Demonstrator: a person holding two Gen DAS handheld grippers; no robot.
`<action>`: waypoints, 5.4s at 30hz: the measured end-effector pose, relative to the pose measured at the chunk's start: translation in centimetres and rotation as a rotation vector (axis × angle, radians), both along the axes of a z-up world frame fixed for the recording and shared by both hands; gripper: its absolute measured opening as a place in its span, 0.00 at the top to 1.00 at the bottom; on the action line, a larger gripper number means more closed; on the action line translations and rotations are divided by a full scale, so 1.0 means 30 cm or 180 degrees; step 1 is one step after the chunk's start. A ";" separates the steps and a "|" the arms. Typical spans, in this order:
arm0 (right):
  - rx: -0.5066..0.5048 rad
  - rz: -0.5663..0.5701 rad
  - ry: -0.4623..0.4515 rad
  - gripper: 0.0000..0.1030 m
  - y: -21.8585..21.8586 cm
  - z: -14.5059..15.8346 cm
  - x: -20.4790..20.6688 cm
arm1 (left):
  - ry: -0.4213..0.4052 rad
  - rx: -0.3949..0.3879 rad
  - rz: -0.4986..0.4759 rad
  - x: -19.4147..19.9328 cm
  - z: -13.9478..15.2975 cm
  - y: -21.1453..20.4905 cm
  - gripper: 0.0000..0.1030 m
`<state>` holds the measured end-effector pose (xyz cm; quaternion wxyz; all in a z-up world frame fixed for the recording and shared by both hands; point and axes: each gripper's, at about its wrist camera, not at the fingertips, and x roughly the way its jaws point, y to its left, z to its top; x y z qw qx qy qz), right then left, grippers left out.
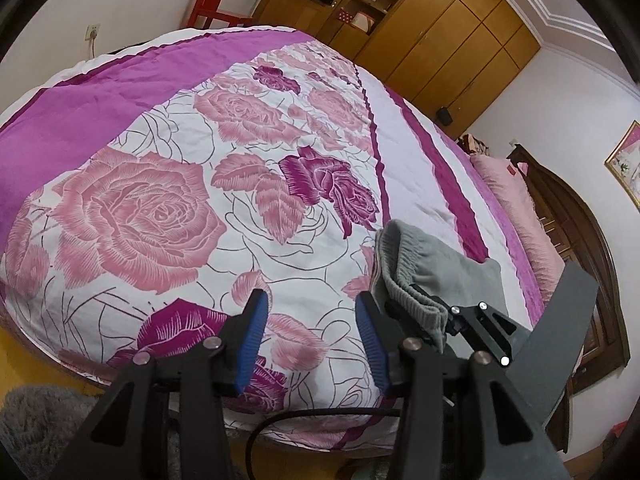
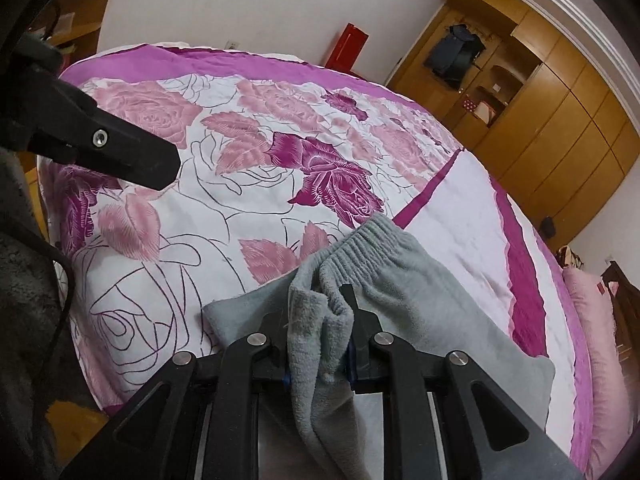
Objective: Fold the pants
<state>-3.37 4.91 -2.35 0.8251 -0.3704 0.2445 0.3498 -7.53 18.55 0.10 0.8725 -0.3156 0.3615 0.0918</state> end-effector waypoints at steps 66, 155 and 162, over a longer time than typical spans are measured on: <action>0.2599 -0.0923 0.2252 0.97 -1.095 0.020 0.432 | 0.0029 0.0885 -0.0951 0.396 0.030 -0.485 0.86; 0.2675 -0.1982 0.2504 0.84 -1.574 -0.051 0.833 | 0.0439 0.1282 -0.1225 0.620 0.062 -0.847 0.59; 0.3174 -0.2043 0.2840 0.75 -1.634 -0.130 0.734 | 0.0380 0.1355 -0.1428 0.655 0.079 -0.990 0.59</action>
